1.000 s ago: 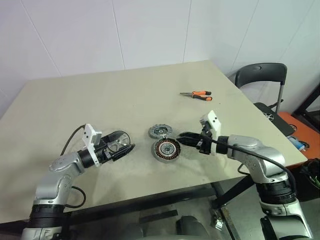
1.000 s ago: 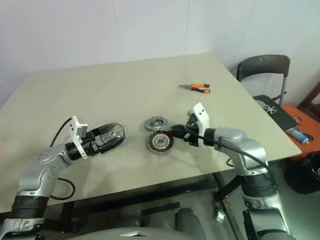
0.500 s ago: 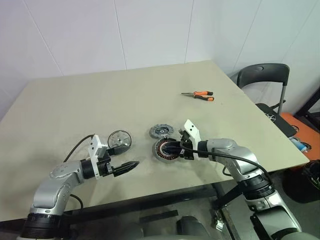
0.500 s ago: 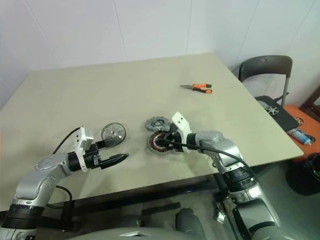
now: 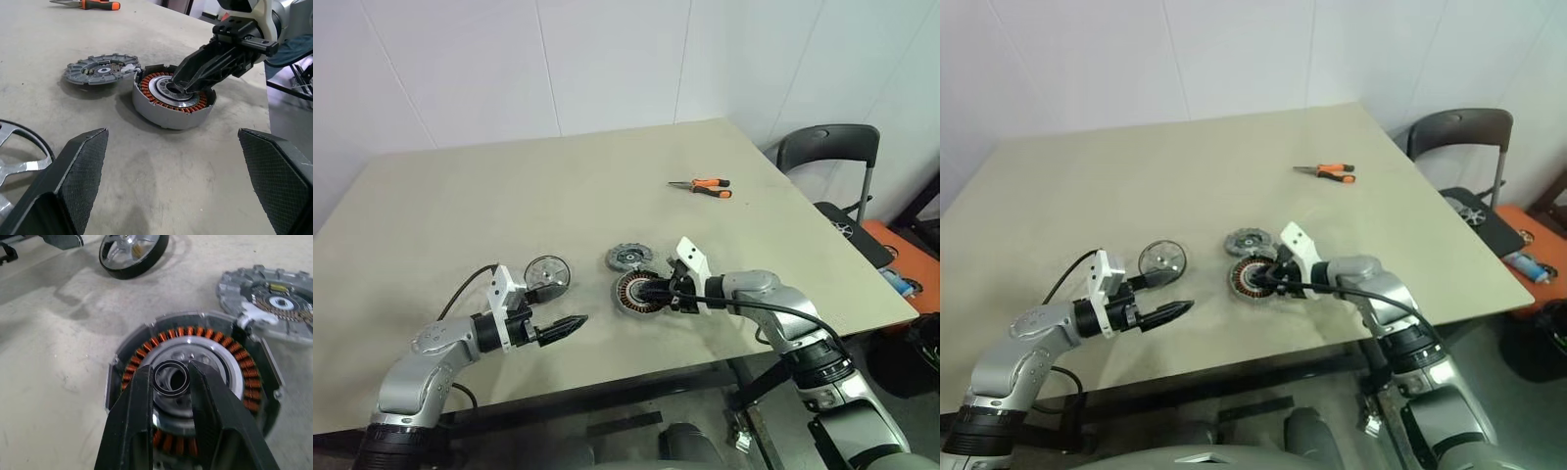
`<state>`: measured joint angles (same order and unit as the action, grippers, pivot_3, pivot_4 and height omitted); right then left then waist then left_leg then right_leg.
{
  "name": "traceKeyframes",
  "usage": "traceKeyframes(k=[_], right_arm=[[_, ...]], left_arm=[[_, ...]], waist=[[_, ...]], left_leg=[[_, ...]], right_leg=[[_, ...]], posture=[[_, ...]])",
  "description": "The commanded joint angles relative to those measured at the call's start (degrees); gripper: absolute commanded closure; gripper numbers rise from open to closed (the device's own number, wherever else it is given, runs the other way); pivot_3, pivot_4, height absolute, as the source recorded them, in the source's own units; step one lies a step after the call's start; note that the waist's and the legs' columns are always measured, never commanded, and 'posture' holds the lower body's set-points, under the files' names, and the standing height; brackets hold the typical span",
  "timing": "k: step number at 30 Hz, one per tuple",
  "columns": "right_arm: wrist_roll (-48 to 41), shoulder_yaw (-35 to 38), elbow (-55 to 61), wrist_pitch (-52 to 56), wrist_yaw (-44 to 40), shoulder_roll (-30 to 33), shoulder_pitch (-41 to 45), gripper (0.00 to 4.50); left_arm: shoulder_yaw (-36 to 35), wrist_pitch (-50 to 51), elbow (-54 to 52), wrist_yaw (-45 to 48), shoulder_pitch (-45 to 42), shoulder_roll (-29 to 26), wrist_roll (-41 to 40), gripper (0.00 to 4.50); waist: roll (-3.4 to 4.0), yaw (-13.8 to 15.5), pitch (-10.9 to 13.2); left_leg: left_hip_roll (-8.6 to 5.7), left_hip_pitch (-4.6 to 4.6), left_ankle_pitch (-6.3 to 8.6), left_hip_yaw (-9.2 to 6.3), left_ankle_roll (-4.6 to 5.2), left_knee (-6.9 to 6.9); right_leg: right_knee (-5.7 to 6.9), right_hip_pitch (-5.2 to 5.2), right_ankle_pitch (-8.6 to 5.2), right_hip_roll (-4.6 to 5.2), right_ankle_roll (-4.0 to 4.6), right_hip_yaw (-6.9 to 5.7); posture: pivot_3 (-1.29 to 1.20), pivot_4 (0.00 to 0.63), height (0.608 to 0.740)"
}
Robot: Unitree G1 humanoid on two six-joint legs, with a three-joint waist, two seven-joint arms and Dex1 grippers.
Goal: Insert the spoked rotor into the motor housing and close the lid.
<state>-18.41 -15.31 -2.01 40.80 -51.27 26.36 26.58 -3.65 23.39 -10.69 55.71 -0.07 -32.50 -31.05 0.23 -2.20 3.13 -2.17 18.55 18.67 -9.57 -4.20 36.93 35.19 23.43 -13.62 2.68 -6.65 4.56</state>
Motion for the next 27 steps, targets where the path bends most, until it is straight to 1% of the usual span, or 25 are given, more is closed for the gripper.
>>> traceKeyframes(k=[1,13,27], right_arm=[[0.06,1.27,1.29,-1.08,-0.04,0.37,0.04,3.75],[1.70,1.75,-0.68,-2.89,3.52,-1.55,0.38,3.75],[1.78,0.40,0.23,-2.26,2.77,-1.94,0.04,3.75]], left_arm=[[-0.78,-0.07,-2.57,-0.47,-0.47,-0.09,-0.84,0.00],[-0.98,-0.11,-3.24,-1.32,0.01,-0.04,-1.02,0.00],[-0.85,-0.20,-4.20,-2.61,0.78,0.53,-1.11,0.00]], waist=[[0.00,-0.02,0.00],[-0.01,0.06,0.00],[-0.01,0.00,-0.01]], left_leg=[[0.00,0.00,0.00,0.00,0.00,0.00],[0.00,-0.01,0.00,0.00,0.00,0.03],[0.00,-0.08,0.00,0.00,0.00,0.06]], right_leg=[[0.00,0.00,0.00,0.00,0.00,0.00],[0.01,-0.02,0.00,0.00,0.00,0.00],[0.04,-0.08,0.01,0.00,0.01,0.00]], posture=[[0.00,0.000,0.740],[0.00,0.000,0.740],[0.00,0.000,0.740]])
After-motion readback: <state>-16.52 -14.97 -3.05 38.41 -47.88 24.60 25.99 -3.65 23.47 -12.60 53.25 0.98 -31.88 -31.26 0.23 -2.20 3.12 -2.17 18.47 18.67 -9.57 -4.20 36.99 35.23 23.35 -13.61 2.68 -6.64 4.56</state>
